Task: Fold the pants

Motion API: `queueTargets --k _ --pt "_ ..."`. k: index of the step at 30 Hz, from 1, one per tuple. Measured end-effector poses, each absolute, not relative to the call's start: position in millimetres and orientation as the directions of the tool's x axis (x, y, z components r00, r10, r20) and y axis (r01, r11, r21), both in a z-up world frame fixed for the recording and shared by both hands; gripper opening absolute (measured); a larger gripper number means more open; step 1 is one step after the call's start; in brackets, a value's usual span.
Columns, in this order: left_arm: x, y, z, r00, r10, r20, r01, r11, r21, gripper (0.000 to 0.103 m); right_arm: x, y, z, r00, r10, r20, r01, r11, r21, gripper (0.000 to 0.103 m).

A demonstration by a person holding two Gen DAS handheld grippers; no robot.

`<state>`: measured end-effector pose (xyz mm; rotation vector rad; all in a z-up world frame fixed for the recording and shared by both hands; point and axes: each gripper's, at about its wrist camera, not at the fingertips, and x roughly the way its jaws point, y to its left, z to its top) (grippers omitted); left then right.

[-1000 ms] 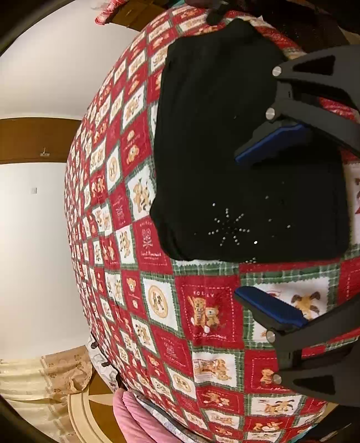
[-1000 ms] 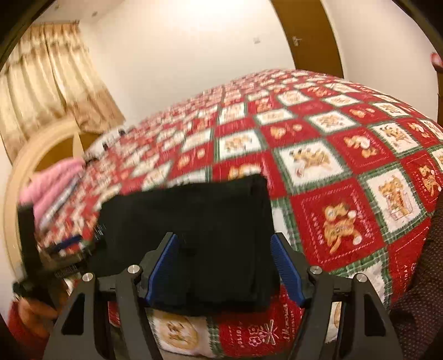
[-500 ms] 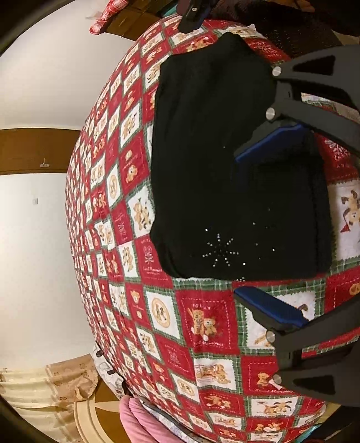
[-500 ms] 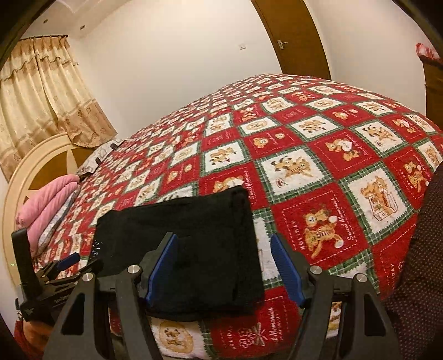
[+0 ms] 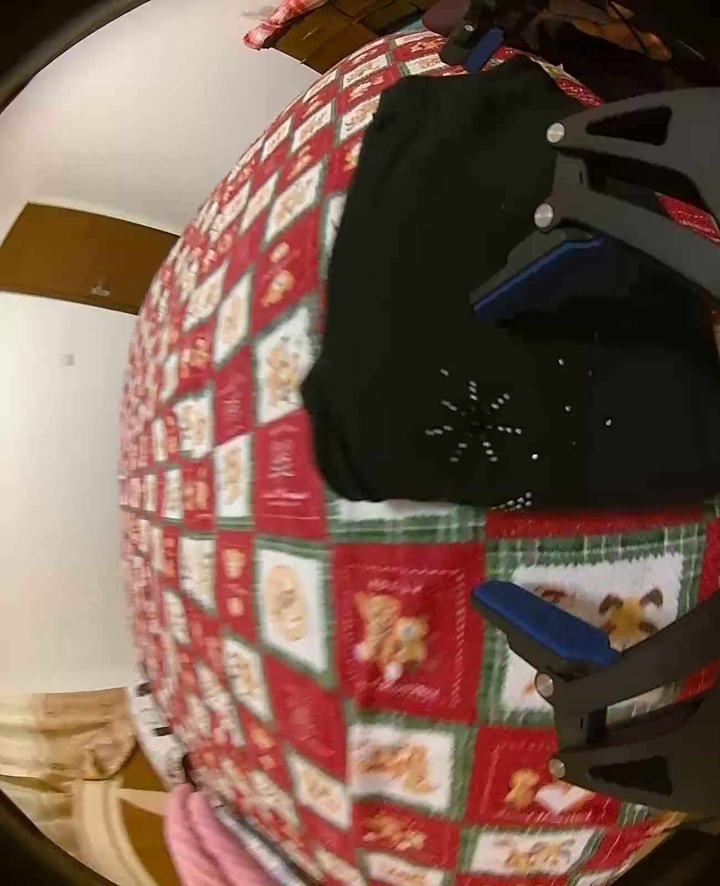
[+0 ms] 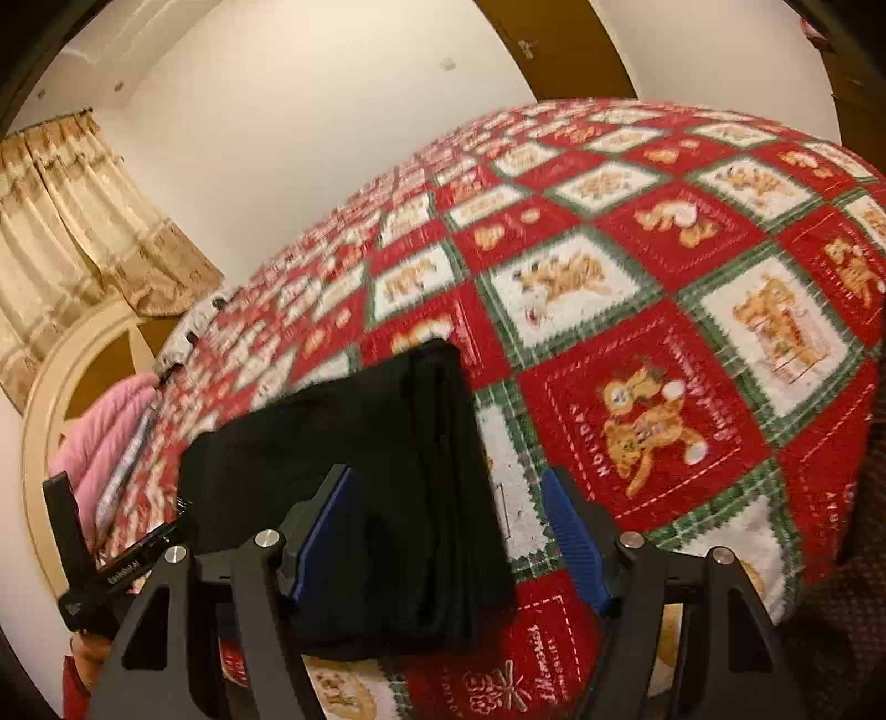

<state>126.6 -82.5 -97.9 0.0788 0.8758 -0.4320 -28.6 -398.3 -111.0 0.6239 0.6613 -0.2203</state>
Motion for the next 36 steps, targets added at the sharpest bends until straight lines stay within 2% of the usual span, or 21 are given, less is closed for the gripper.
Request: queueTargets --k 4,12,13,15,16,19,20,21,24,27,36 --pt "125 -79 -105 0.543 -0.363 -0.757 0.395 0.906 -0.151 0.099 -23 -394 -126 0.774 0.022 -0.633 0.385 0.777 0.498 0.072" --pt "122 -77 -107 0.509 -0.400 -0.762 0.388 0.897 -0.212 0.102 -11 -353 -123 0.717 0.014 -0.697 0.330 0.874 0.357 0.072" --pt "121 -79 -108 0.507 -0.398 -0.765 0.398 0.895 -0.201 0.102 -11 -353 -122 0.718 0.028 -0.695 0.323 0.872 0.368 0.072" --pt "120 -79 -108 0.506 -0.402 -0.763 0.408 0.891 -0.199 0.101 -10 -352 -120 0.710 0.034 -0.704 0.314 0.879 0.359 0.059" --pt "121 -78 -109 0.503 -0.412 -0.760 0.409 0.888 -0.211 0.101 -10 -353 -119 0.704 0.028 -0.709 0.313 0.884 0.346 0.056" --pt "122 -70 -107 0.495 -0.438 -0.750 0.392 0.884 -0.257 0.087 -14 -356 -120 0.713 0.039 -0.700 0.303 0.883 0.358 0.049" --pt "123 -66 -105 0.491 -0.453 -0.744 0.387 0.879 -0.279 0.072 -13 -352 -120 0.709 0.024 -0.704 0.297 0.896 0.330 0.048" --pt "123 -63 -104 0.480 -0.481 -0.734 0.388 0.867 -0.314 0.049 -13 -348 -118 0.705 0.007 -0.709 0.292 0.908 0.300 0.045" --pt "124 -61 -104 0.453 -0.528 -0.719 0.386 0.842 -0.376 0.030 -7 -334 -111 0.694 -0.040 -0.719 0.272 0.939 0.210 0.036" --pt "120 -67 -101 0.476 -0.507 -0.719 0.400 0.852 -0.337 0.024 -5 -322 -103 0.696 -0.082 -0.714 0.250 0.959 0.135 0.034" --pt "109 -67 -79 0.534 -0.529 -0.659 0.456 0.837 -0.302 0.014 -7 -315 -77 0.739 -0.083 -0.669 0.226 0.966 0.129 0.031"
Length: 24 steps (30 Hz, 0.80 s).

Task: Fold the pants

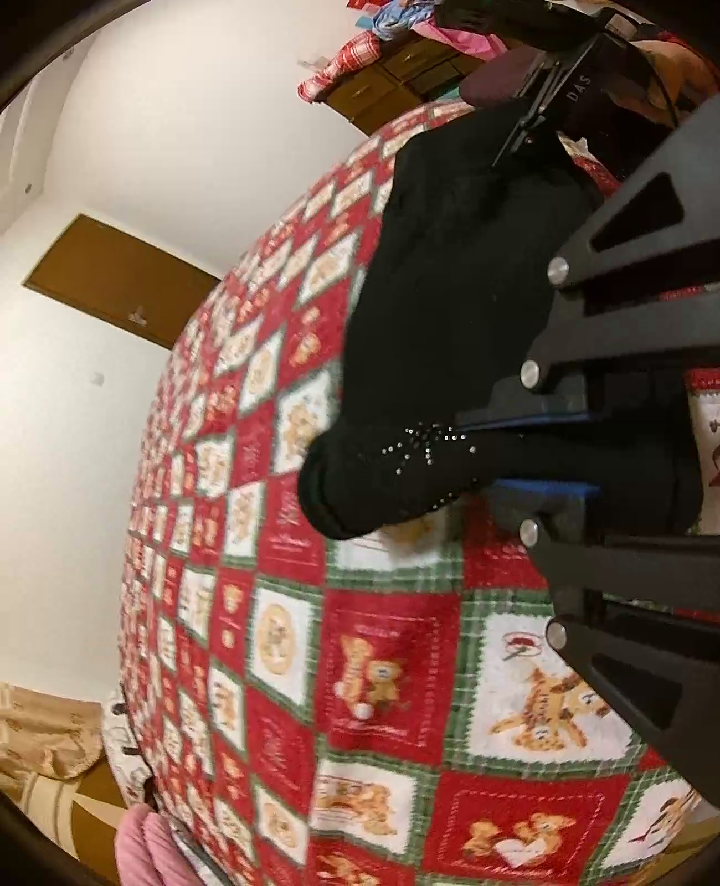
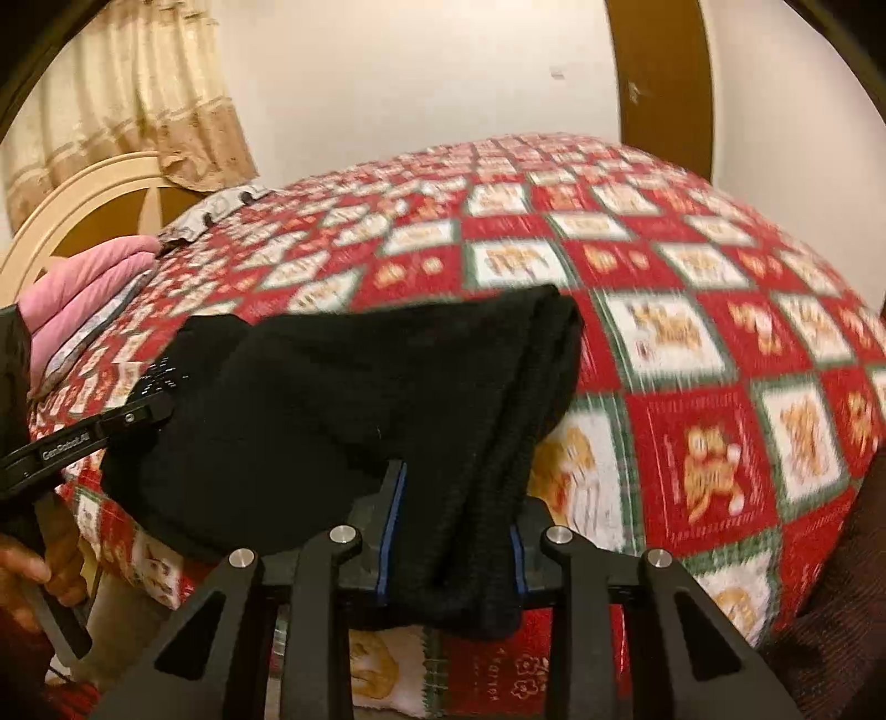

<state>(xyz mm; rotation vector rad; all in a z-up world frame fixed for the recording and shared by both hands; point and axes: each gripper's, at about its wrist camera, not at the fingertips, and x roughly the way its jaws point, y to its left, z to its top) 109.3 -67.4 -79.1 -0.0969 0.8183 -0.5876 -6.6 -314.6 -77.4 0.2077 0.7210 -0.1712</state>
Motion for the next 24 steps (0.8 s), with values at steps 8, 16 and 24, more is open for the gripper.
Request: queueTargets --k 8,16,24 --pt "121 -46 -32 0.625 -0.534 -0.570 0.472 0.840 -0.269 0.014 35 -271 -15 0.816 0.001 -0.578 0.085 0.989 0.123 0.031" --pt "172 47 11 0.801 -0.361 -0.477 0.296 0.932 -0.208 0.014 154 -177 24 0.837 0.145 -0.528 -0.155 0.988 0.026 0.031" --pt "223 121 -14 0.880 -0.110 -0.462 0.090 0.994 -0.066 0.014 284 -104 -37 0.761 0.218 -0.611 -0.261 0.965 0.020 0.031"
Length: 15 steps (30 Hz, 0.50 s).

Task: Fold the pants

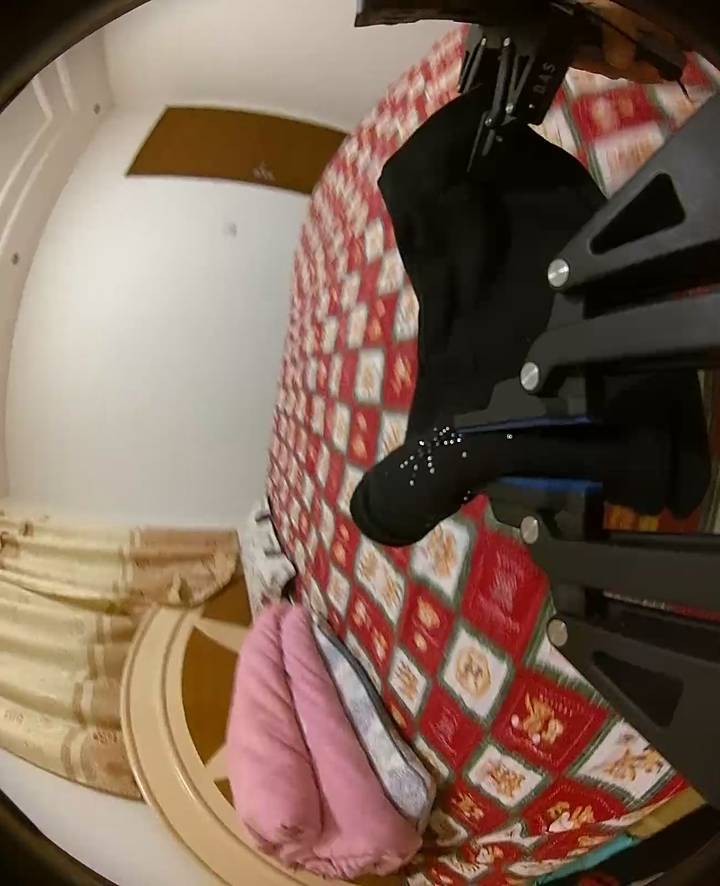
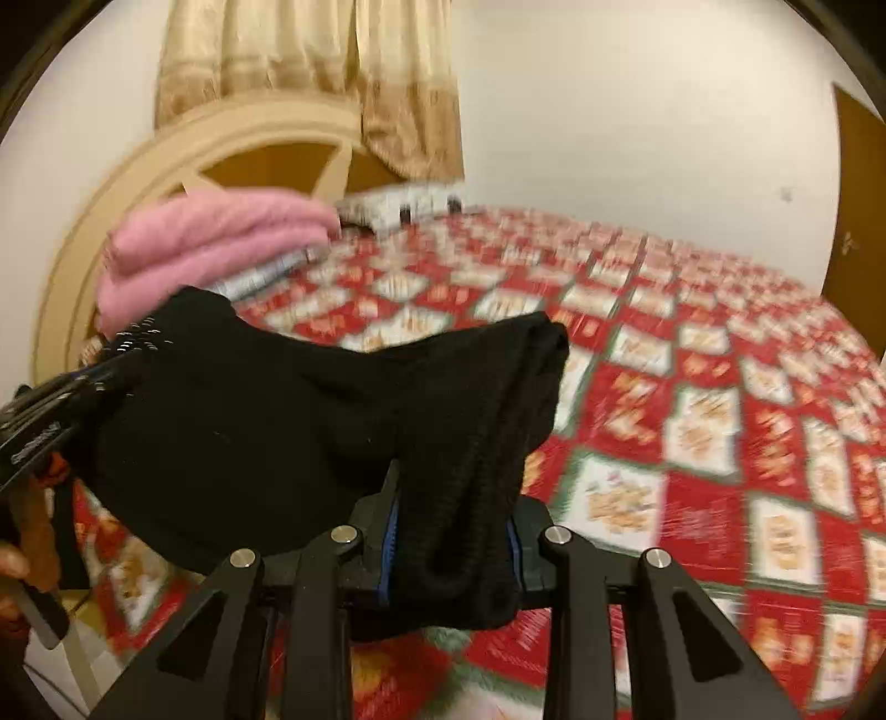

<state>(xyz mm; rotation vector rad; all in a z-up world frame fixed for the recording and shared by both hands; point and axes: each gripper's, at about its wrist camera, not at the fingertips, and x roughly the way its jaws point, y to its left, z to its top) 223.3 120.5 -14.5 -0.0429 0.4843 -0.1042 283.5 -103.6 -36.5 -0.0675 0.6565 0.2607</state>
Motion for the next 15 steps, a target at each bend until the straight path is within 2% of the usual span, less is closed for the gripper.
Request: queueTargets --k 2,4,5,6,7,9,10,11,14,15 --pt "244 128 -44 0.837 -0.071 -0.542 0.062 0.997 -0.036 0.014 307 -99 -69 0.710 0.209 -0.672 -0.249 0.968 0.038 0.031" --pt "261 136 -77 0.774 -0.042 -0.632 0.035 0.999 -0.023 0.015 314 -104 -89 0.696 0.188 -0.693 -0.217 0.975 0.046 0.038" --pt "266 141 -92 0.746 -0.038 -0.665 0.029 0.999 -0.025 0.023 314 -112 -94 0.692 0.216 -0.689 -0.210 0.973 0.094 0.044" --pt "265 144 -97 0.741 -0.042 -0.670 0.027 0.999 -0.032 0.030 315 -123 -95 0.683 0.246 -0.688 -0.198 0.969 0.150 0.057" --pt "261 148 -100 0.754 -0.041 -0.655 0.019 0.999 -0.041 0.035 316 -131 -95 0.672 0.265 -0.691 -0.186 0.964 0.189 0.062" --pt "257 153 -97 0.761 -0.010 -0.649 -0.005 1.000 -0.021 0.065 311 -154 -95 0.643 0.337 -0.687 -0.184 0.939 0.289 0.065" --pt "256 156 -94 0.761 0.010 -0.649 -0.018 1.000 -0.006 0.072 306 -163 -93 0.641 0.364 -0.675 -0.178 0.927 0.331 0.065" --pt "252 160 -92 0.765 0.020 -0.644 -0.024 1.000 0.003 0.075 297 -179 -90 0.655 0.380 -0.653 -0.151 0.913 0.379 0.065" --pt "238 175 -80 0.784 0.045 -0.619 -0.057 0.998 0.001 0.074 275 -210 -74 0.754 0.291 -0.589 -0.029 0.911 0.412 0.065" --pt "236 178 -74 0.796 0.063 -0.602 -0.081 0.997 -0.003 0.073 271 -213 -68 0.772 0.276 -0.573 -0.018 0.910 0.414 0.062"
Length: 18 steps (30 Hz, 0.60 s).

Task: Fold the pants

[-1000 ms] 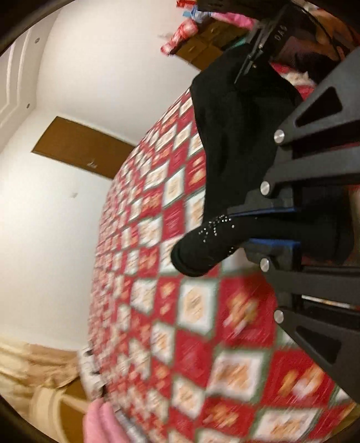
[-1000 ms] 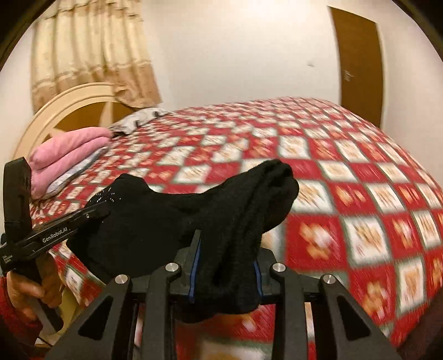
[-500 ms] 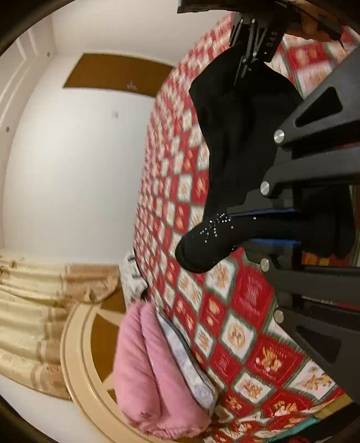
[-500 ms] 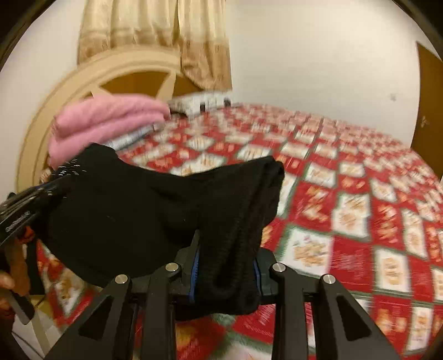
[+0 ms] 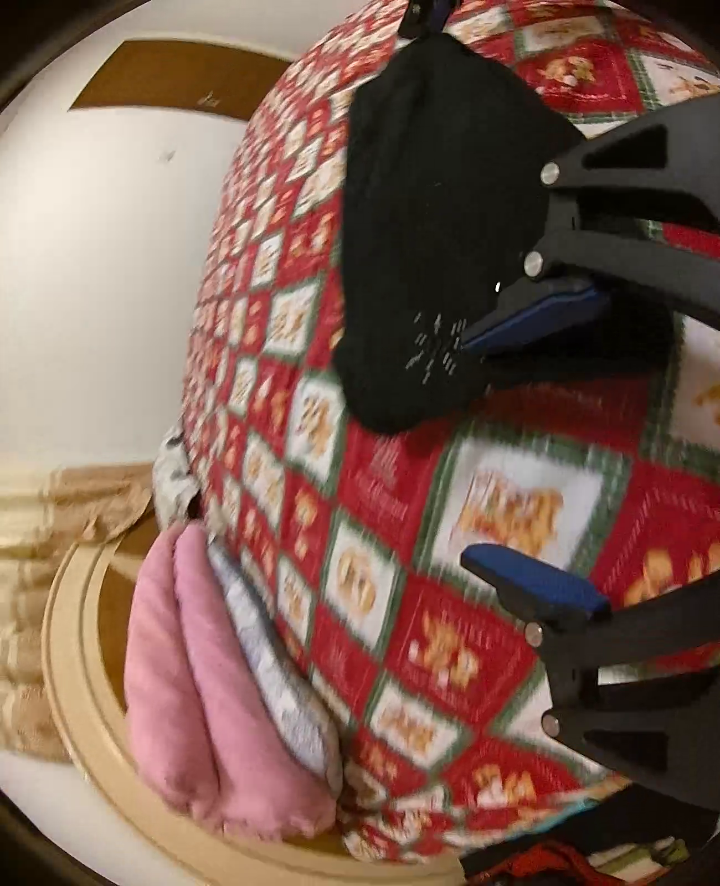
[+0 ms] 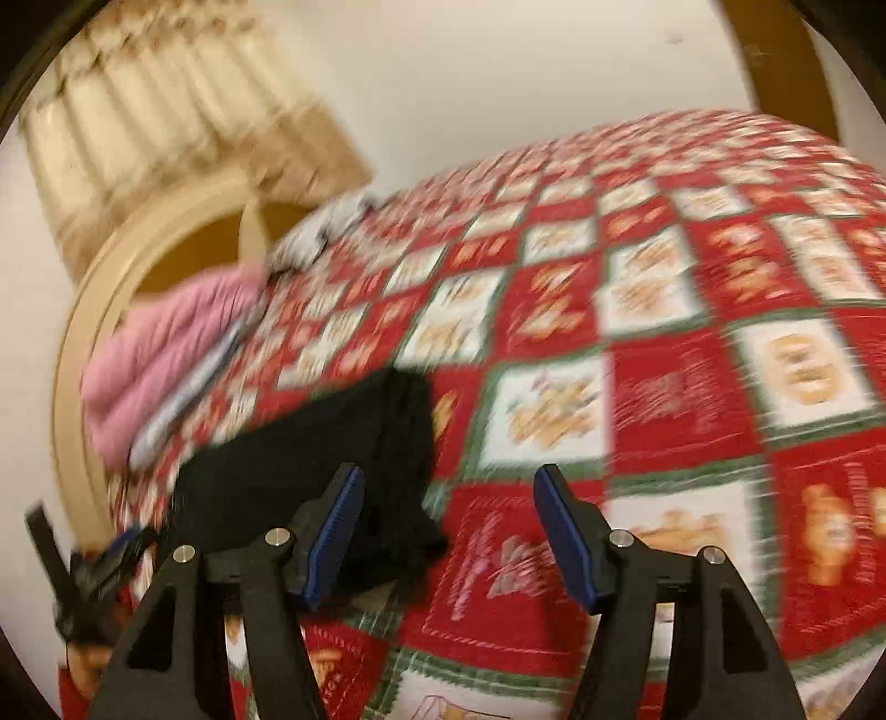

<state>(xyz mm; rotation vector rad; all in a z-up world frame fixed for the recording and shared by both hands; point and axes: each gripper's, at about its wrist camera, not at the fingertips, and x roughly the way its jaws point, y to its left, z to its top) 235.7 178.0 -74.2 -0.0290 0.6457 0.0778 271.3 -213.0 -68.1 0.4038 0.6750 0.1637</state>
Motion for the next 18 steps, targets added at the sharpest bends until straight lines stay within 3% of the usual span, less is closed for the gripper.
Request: queueTargets --k 1,2,4,5,8,11,14,16,18 --pt "231 179 -69 0.808 0.075 -0.584 -0.098 0.995 -0.008 0.073 270 -212 -62 0.781 0.262 -0.567 -0.016 0.916 0.402 0.055" --pt "231 178 -64 0.818 0.072 -0.571 -0.098 0.995 -0.015 0.073 271 -203 -53 0.785 0.258 -0.563 -0.041 0.929 0.368 0.034" --pt "230 167 -57 0.836 0.043 -0.547 -0.067 0.998 -0.023 0.073 278 -178 -43 0.775 0.245 -0.583 -0.101 0.958 0.269 0.025" --pt "230 161 -54 0.842 0.030 -0.539 -0.048 0.999 -0.020 0.073 284 -154 -40 0.770 0.217 -0.599 -0.138 0.975 0.176 0.025" --pt "236 134 -53 0.850 0.005 -0.527 0.005 1.000 0.017 0.073 306 -111 -48 0.742 0.208 -0.638 -0.213 0.975 0.070 0.025" --pt "246 118 -67 0.817 0.006 -0.577 0.018 0.999 0.036 0.073 329 -94 -79 0.686 0.104 -0.720 -0.133 0.991 0.016 0.025" --pt "254 116 -91 0.760 0.007 -0.650 0.017 0.999 0.031 0.074 332 -88 -93 0.725 0.074 -0.685 -0.125 0.992 -0.025 0.027" --pt "252 119 -100 0.766 0.025 -0.643 0.005 0.999 0.044 0.079 335 -86 -94 0.726 0.069 -0.684 -0.125 0.992 -0.033 0.029" --pt "251 124 -103 0.770 0.028 -0.638 -0.019 1.000 0.021 0.092 337 -86 -94 0.726 0.078 -0.683 -0.131 0.991 -0.026 0.034"
